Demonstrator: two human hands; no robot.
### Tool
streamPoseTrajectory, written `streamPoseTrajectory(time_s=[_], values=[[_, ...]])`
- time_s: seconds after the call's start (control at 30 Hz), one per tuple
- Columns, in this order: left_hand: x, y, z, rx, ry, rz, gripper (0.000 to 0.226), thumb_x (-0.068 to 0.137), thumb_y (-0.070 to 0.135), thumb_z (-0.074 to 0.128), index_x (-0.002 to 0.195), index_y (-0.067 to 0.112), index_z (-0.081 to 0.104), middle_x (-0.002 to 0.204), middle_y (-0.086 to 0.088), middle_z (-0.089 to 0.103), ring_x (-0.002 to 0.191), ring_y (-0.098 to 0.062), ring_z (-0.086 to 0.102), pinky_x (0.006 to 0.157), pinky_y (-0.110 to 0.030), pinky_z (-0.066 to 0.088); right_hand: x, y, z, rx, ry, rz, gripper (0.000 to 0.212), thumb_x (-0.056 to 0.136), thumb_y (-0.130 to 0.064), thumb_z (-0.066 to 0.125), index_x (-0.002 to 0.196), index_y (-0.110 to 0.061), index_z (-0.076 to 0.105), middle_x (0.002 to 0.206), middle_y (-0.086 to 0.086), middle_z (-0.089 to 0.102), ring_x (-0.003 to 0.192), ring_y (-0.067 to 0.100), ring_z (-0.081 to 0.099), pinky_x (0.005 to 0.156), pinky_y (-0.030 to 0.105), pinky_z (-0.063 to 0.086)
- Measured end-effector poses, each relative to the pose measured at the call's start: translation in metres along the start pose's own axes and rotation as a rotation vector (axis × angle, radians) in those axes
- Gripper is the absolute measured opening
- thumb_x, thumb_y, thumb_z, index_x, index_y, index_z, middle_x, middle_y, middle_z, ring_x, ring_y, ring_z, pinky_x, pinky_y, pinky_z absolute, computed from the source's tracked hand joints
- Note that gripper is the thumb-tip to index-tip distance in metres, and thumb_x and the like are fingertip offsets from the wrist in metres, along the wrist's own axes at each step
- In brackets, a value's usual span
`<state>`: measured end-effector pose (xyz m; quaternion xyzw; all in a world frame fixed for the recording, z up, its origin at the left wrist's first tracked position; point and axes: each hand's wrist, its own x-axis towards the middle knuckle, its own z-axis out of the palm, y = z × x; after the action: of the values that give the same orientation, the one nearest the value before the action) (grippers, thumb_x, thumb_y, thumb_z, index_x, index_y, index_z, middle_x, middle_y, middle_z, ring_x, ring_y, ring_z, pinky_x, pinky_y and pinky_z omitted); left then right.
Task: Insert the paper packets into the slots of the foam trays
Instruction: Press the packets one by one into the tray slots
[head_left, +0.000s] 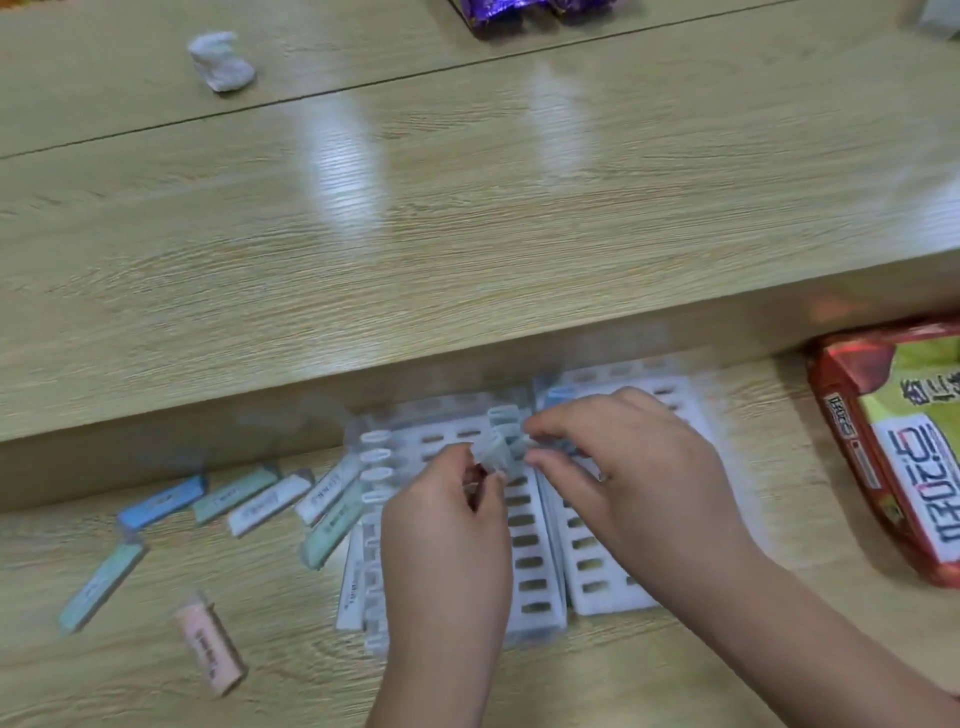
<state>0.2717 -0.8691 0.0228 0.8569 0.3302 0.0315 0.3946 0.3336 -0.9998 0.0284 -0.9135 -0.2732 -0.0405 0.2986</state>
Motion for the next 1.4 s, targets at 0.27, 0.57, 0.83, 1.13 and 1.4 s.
streamPoseTrajectory(time_s=[0.27,0.57,0.83,1.13,1.4], values=[[-0.003,-0.010,0.003,0.146,-0.020,0.238,0.026,0.093,0.014,0.064,0.070,0.020,0.053,0.058,0.009,0.050,0.054,-0.008,0.048,0.051,-0.024,0.037,0.004,0.002,0.009,-0.028,0.004,-0.117,0.025,0.085,-0.011,0.073,0.107,-0.022,0.077,0.092,-0.006,0.072,0.078,0.023,0.064,0.051,0.034,0.052],[-0.004,-0.011,0.014,0.197,0.002,0.174,0.015,0.092,0.011,0.059,0.099,0.015,0.071,0.104,0.001,0.053,0.075,-0.020,0.059,0.062,-0.039,0.052,0.000,0.005,0.011,-0.269,-0.033,-0.257,0.061,0.063,0.010,0.065,0.116,-0.019,0.074,0.097,0.004,0.067,0.074,0.026,0.057,0.049,0.023,0.026],[-0.023,-0.002,-0.005,0.119,-0.054,0.100,0.029,0.100,0.026,0.049,0.128,0.030,0.054,0.121,0.011,0.049,0.106,-0.013,0.057,0.087,-0.032,0.048,-0.024,-0.002,0.025,-0.543,-0.056,-0.233,0.065,0.083,-0.002,0.023,0.141,-0.009,0.053,0.142,0.024,0.049,0.118,0.043,0.050,0.081,0.051,0.040],[-0.025,-0.121,-0.140,-0.002,0.291,-0.035,0.011,0.085,0.027,0.071,0.086,0.037,0.066,0.080,0.010,0.064,0.063,-0.005,0.059,0.065,-0.020,0.044,-0.028,-0.105,0.042,-0.218,0.086,-0.152,0.053,0.077,-0.003,0.046,0.128,0.001,0.062,0.132,0.019,0.059,0.114,0.038,0.055,0.095,0.046,0.043],[0.031,-0.215,-0.180,0.359,0.265,-0.152,0.041,0.092,0.034,0.055,0.130,0.020,0.058,0.126,-0.009,0.046,0.087,-0.034,0.064,0.064,-0.036,0.045,-0.016,-0.221,0.145,-0.223,-0.345,-0.013,0.022,0.089,-0.037,0.058,0.099,-0.020,0.069,0.095,-0.001,0.064,0.087,0.022,0.063,0.059,0.034,0.052]])
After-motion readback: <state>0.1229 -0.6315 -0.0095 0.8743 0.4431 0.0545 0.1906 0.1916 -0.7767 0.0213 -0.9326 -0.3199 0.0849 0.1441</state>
